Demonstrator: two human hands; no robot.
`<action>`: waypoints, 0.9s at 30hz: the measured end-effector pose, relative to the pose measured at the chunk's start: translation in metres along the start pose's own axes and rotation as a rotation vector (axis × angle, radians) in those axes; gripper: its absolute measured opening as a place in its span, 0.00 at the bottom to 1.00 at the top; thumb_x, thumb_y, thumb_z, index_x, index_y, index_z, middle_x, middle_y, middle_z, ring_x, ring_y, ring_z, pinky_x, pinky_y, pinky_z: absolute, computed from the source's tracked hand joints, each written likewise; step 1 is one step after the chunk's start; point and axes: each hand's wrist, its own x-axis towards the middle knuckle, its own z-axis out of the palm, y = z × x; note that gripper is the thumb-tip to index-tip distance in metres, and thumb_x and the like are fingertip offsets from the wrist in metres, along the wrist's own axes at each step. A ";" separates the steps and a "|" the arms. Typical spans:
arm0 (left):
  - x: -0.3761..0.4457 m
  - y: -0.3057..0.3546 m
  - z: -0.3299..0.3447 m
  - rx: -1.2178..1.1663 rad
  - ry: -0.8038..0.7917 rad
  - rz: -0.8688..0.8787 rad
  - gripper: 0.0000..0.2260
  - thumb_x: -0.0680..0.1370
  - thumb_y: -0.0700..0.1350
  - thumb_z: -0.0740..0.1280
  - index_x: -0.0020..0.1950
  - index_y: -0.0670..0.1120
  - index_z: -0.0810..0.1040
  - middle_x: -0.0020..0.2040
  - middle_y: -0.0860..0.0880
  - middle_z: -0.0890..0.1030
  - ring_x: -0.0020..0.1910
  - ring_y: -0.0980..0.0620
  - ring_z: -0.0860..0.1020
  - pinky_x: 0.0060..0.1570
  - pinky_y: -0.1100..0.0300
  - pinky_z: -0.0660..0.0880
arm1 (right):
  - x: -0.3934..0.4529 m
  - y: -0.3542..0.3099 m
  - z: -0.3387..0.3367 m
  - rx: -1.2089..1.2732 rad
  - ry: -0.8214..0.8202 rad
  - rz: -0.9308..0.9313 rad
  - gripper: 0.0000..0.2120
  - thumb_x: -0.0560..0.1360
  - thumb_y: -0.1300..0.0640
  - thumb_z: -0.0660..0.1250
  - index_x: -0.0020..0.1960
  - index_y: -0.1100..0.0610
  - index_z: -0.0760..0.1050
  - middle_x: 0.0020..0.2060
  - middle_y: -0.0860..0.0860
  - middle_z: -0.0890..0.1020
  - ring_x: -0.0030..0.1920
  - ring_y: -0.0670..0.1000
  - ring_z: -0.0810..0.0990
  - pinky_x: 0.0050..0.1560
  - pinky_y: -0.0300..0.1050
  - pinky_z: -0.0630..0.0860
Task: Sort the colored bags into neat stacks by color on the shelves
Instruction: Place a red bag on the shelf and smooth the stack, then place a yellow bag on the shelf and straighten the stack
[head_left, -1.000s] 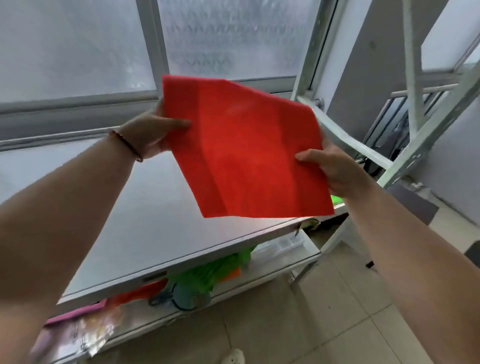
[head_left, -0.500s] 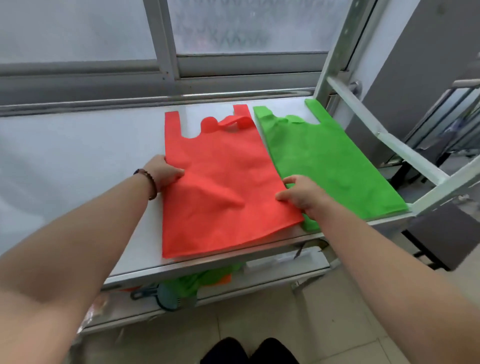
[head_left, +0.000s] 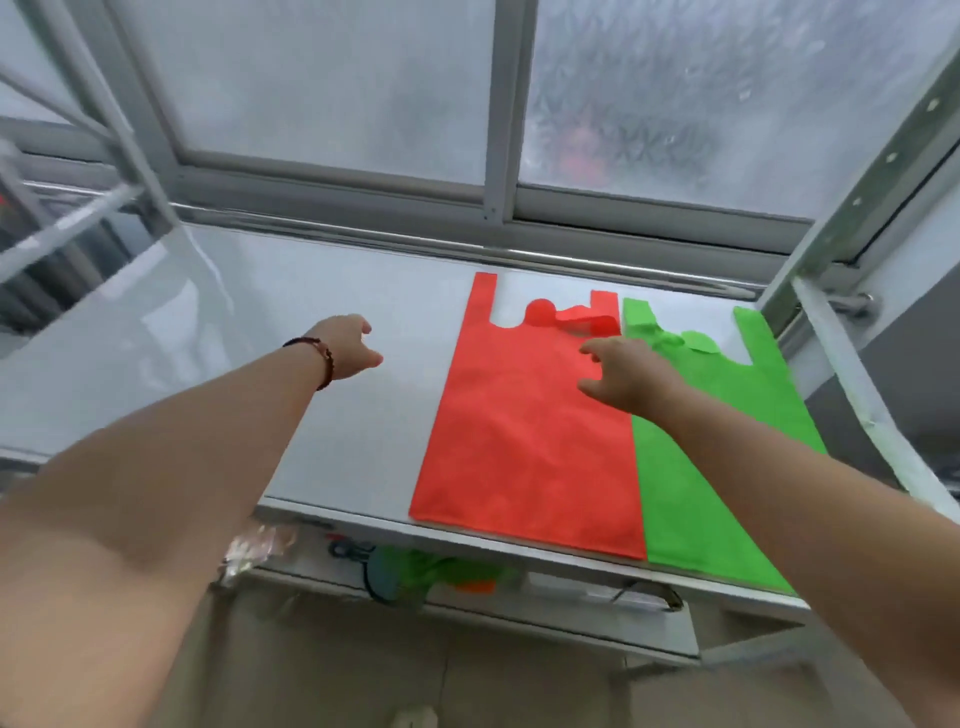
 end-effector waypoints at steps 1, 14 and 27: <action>-0.012 -0.010 -0.011 0.010 0.021 -0.016 0.25 0.76 0.46 0.65 0.71 0.42 0.66 0.70 0.42 0.70 0.68 0.44 0.69 0.67 0.54 0.66 | 0.008 -0.016 -0.007 -0.044 -0.005 -0.069 0.26 0.73 0.54 0.66 0.69 0.60 0.69 0.63 0.59 0.77 0.64 0.59 0.74 0.63 0.48 0.70; -0.165 -0.214 -0.114 0.029 0.300 -0.190 0.25 0.76 0.42 0.63 0.73 0.43 0.63 0.73 0.43 0.66 0.72 0.45 0.65 0.70 0.55 0.62 | 0.011 -0.334 0.003 -0.070 0.063 -0.648 0.25 0.74 0.53 0.64 0.70 0.54 0.67 0.64 0.53 0.76 0.66 0.55 0.72 0.65 0.49 0.71; -0.321 -0.516 -0.221 0.073 0.418 -0.439 0.24 0.74 0.43 0.63 0.71 0.45 0.67 0.71 0.43 0.69 0.70 0.45 0.68 0.69 0.52 0.66 | -0.080 -0.710 0.072 -0.019 0.073 -0.967 0.20 0.75 0.56 0.65 0.65 0.57 0.72 0.59 0.55 0.79 0.58 0.56 0.79 0.56 0.49 0.78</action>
